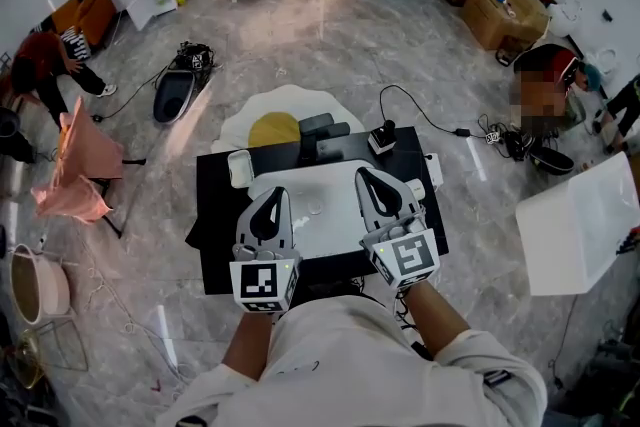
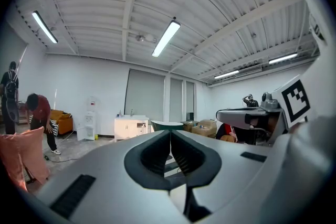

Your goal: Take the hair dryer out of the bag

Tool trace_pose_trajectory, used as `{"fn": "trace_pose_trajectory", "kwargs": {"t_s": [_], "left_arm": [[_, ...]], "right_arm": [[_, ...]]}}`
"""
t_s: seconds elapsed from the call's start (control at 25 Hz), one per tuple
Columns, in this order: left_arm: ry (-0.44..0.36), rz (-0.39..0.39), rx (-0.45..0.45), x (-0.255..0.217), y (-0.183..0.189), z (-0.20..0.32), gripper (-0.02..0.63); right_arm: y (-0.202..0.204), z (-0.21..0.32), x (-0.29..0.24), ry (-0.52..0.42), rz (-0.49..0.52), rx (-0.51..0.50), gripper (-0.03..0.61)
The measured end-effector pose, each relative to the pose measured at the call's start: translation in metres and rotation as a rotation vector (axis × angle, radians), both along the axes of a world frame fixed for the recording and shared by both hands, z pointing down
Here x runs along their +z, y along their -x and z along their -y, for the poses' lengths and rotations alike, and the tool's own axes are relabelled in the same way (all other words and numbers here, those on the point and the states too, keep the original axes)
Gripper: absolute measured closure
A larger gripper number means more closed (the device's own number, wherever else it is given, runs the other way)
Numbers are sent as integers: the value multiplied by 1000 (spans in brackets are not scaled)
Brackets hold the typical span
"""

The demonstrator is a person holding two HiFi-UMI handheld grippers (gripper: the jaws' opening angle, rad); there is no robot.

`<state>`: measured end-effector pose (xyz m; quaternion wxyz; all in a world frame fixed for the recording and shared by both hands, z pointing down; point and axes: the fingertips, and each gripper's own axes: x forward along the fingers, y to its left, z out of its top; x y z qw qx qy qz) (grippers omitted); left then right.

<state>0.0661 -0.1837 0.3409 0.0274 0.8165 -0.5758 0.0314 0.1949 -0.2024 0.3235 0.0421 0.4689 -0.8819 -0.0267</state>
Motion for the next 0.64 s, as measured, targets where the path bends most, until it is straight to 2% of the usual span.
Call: {"fn": "trace_pose_trajectory", "kwargs": {"t_s": [0.64], "left_arm": [[6, 8, -14, 0, -3, -4, 591]], "right_arm": [[-6, -3, -1, -9, -3, -10, 581]]}}
